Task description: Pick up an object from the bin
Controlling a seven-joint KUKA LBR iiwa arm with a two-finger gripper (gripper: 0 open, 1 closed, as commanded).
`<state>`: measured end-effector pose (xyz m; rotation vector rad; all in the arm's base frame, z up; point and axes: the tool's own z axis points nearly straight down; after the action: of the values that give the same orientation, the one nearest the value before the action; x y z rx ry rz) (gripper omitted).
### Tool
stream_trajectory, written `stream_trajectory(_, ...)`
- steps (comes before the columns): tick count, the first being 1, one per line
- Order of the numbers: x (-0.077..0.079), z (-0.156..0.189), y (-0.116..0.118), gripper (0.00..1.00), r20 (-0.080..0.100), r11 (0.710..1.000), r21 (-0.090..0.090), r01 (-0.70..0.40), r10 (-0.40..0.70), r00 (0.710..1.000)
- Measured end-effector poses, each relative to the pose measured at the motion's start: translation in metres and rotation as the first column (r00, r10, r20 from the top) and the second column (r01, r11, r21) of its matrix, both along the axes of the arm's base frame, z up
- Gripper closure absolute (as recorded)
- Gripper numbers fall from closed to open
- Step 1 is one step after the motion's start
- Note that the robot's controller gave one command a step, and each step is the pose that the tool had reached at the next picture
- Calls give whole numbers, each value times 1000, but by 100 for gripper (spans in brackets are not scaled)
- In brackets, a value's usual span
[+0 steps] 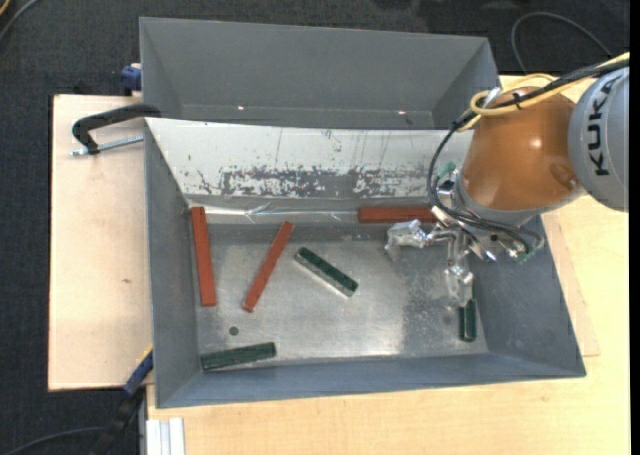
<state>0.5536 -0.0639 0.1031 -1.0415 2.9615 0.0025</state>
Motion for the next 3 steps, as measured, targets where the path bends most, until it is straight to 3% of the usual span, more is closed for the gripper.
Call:
stream_trajectory(1, -48, -23, 104, 0, -3, 964, 2, -267, 267, 964)
stream_trajectory(2, -3, 58, 109, 0, 14, 989, -1, -146, 146, 989)
stream_trajectory(3, 30, -32, 120, 0, -3, 1000, 0, -7, 7, 1000)
